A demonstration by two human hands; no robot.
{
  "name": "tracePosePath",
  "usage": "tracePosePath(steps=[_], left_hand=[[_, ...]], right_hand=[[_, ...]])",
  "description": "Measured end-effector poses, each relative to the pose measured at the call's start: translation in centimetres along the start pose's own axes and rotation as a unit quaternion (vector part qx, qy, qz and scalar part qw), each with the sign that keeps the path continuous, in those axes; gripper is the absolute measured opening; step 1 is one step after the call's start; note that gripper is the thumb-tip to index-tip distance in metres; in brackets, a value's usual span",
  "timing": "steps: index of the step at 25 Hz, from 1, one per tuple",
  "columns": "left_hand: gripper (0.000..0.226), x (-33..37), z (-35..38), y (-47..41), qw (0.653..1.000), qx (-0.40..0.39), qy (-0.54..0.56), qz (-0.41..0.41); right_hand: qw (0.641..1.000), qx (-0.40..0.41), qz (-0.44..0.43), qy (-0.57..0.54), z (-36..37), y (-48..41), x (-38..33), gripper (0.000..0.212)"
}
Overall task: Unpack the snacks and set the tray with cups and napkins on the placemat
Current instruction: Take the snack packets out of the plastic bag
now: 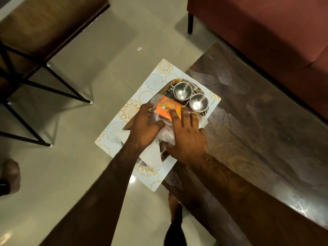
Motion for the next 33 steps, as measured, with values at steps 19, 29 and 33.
tracePosePath(steps=[19, 29, 33], left_hand=[[0.025, 2.6, -0.4, 4.9, 0.954, -0.045, 0.297, -0.006], [0.034, 5.5, -1.5, 6.6, 0.935, -0.04, 0.351, 0.036], [0.029, 6.3, -1.8, 7.1, 0.959, -0.012, 0.266, 0.094]], right_hand=[[0.973, 0.091, -0.079, -0.196, -5.3, 4.5, -0.6, 0.102], [0.977, 0.134, -0.063, -0.154, -6.9, 6.5, -2.1, 0.089], [0.95, 0.202, -0.087, -0.223, -7.4, 7.3, -2.4, 0.063]])
Point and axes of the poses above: each hand's wrist, its own y-axis away from the middle knuckle, its own z-axis out of the palm, x = y × z, the point moved 2 cm from there along -y, towards the middle knuckle, and after that the axes turned 12 degrees about -x, right-handed, at the moved point
